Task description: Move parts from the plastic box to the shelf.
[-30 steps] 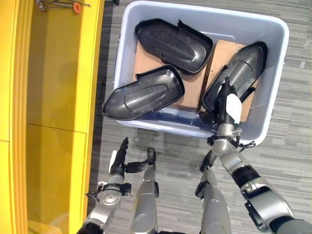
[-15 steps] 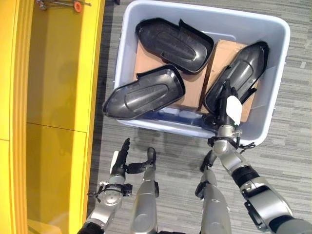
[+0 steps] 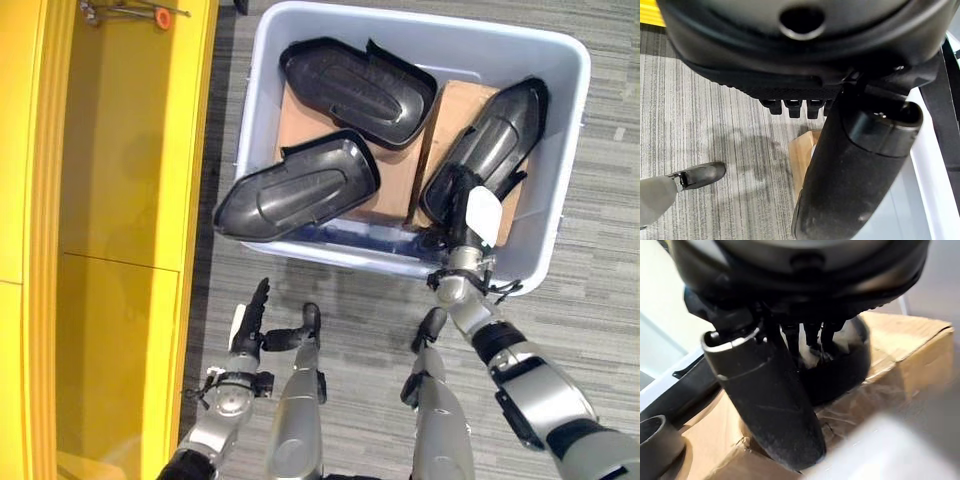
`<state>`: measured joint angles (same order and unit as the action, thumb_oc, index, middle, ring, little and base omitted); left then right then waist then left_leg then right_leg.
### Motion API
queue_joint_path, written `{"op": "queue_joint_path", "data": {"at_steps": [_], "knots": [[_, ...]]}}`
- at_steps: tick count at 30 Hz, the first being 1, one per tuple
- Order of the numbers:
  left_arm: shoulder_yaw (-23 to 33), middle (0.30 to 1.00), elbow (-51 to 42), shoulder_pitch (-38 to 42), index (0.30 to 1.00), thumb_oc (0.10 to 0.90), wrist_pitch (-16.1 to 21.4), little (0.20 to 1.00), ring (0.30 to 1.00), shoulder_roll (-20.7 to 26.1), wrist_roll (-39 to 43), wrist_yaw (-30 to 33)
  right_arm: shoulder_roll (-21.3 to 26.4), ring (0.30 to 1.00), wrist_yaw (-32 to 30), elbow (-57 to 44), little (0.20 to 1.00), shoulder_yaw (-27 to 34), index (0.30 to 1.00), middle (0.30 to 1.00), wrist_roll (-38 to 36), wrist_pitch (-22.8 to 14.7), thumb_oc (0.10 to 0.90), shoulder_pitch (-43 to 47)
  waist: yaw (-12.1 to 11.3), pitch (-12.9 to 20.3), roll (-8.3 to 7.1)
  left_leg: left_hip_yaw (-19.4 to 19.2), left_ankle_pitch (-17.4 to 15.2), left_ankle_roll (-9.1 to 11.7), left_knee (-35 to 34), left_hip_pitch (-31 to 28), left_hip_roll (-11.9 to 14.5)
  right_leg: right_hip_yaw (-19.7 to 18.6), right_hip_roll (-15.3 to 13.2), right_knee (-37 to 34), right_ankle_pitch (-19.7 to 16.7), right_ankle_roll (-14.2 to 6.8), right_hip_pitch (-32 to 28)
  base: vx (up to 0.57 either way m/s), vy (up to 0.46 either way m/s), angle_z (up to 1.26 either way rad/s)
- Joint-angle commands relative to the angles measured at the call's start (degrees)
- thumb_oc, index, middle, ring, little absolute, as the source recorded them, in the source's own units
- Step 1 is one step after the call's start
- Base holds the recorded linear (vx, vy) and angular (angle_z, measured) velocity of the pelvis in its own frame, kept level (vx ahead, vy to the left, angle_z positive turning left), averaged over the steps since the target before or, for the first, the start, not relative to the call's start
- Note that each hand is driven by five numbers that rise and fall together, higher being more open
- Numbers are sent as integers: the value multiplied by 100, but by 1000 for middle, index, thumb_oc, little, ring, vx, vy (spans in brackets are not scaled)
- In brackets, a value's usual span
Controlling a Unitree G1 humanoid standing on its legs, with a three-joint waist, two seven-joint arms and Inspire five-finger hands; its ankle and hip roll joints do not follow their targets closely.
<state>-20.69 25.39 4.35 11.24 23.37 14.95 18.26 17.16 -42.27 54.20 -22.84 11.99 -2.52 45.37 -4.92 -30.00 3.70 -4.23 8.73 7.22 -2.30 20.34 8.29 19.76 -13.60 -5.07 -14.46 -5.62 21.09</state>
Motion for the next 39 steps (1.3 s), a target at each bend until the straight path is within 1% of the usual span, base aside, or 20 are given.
{"op": "queue_joint_path", "data": {"at_steps": [1,4,13,17,27,32,33,35,36,37,39], "knots": [[-87,1000,-306,-163,1000,900,257,1000,1000,143,-89,158,-153,300,568,525,300,5,300,300,-625,28,400,-81,-139,20,24,-124,-358,-160,559,276,16,-442,-428,597,660,-425,-2,0,0,0],[-81,1000,-330,-131,1000,900,230,1000,1000,132,-84,147,-249,300,642,411,300,-55,300,300,-649,5,400,-248,-103,20,30,-134,-359,-157,530,167,10,-436,-441,597,671,-427,-86,0,0,0],[-91,1000,-243,-84,1000,900,209,1000,1000,122,-71,98,-257,300,729,196,300,-122,300,300,-587,9,400,-414,-67,21,14,-159,-375,-175,471,-152,-11,-462,-464,588,660,-448,-350,0,0,0],[-108,1000,-223,-83,1000,900,196,1000,1000,123,-78,73,-250,300,733,122,300,-121,300,300,-579,9,400,-491,-62,89,-3,-161,-395,-191,453,-240,-21,-476,-472,578,656,-451,-421,0,0,0],[-110,1000,-58,-118,1000,900,135,1000,1000,158,-94,-75,-170,300,809,-81,300,-75,300,300,-619,10,400,-699,-79,419,-75,-124,-434,-235,357,-584,-48,-427,-497,542,668,-469,-751,1,2,0],[-7,1000,163,-213,1000,900,75,1000,1000,221,-171,-179,-4,300,862,-844,300,-7,300,300,-495,-26,400,-907,-16,699,-228,-148,-493,-262,290,-890,-68,-412,-481,525,684,-488,-1007,7,4,1],[-7,1000,162,-218,1000,900,75,1000,1000,222,-171,-180,-4,300,863,-854,300,-6,300,300,-493,-21,400,-916,-15,697,-229,-149,-491,-262,285,-900,-69,-411,-482,521,684,-489,-1016,0,0,0],[133,1000,16,-384,1000,900,53,1000,1000,272,-138,-237,115,300,900,-1372,300,57,300,300,-364,-11,400,-1065,15,855,-314,-167,-501,-280,236,-1019,-63,-403,-472,478,675,-504,-1118,15,0,-2],[188,1000,-39,-434,1000,900,51,1000,1000,297,-133,-258,162,300,896,-1544,300,101,300,300,-309,-12,400,-1101,27,916,-347,-175,-507,-282,228,-1065,-61,-398,-464,465,676,-510,-1153,21,1,-3],[190,1000,-49,-445,1000,900,46,1000,1000,302,-132,-260,161,300,899,-1561,300,103,300,300,-305,-2,400,-1115,27,916,-349,-176,-506,-282,222,-1077,-62,-396,-464,460,675,-511,-1164,40,2,-2],[306,1000,-156,-592,1000,900,34,1000,1000,357,-134,-351,252,300,905,-1903,300,210,300,300,-136,21,400,-1212,48,1101,-433,-217,-538,-302,183,-1220,-63,-381,-451,441,678,-521,-1265,48,3,-5]]}}
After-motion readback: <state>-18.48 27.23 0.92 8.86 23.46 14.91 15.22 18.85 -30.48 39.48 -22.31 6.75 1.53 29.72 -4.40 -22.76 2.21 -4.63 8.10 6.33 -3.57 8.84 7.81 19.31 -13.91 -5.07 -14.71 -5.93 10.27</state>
